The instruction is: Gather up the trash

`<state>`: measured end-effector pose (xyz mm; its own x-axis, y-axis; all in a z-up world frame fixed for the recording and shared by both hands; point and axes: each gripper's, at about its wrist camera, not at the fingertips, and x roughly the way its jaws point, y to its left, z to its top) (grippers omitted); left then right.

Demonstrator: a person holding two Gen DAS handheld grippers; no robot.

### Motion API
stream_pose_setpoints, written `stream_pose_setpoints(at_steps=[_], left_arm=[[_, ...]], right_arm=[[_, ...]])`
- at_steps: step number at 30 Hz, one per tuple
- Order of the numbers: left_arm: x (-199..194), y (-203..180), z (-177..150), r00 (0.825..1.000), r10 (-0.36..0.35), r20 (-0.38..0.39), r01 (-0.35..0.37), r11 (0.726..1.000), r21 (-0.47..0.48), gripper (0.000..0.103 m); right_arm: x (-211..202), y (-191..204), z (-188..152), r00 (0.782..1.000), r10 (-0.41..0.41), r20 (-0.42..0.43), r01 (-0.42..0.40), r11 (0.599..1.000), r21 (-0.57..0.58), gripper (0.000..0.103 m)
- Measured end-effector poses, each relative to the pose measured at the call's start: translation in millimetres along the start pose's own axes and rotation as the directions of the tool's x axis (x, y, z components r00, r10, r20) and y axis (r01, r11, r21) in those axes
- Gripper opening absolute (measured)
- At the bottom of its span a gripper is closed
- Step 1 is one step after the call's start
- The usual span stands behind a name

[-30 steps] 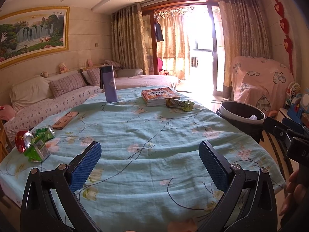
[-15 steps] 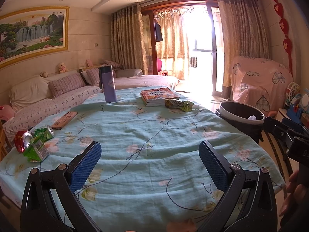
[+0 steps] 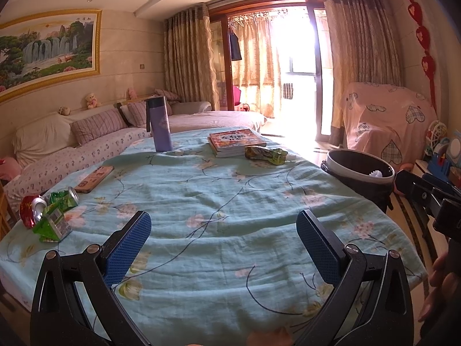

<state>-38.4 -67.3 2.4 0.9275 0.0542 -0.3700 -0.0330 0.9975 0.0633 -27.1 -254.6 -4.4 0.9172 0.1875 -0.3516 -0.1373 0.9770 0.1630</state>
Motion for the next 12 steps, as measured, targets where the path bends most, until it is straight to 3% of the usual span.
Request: stream_pose_setpoints(at_steps=[12], left_arm=[[7.8,0.8,-0.5,1.000,-0.021,-0.022,0.020,1.000,-0.013,0.103]], right_arm=[[6.2,-0.6,-0.1,1.000,0.000,-0.021,0.001,1.000,0.015,0.103]])
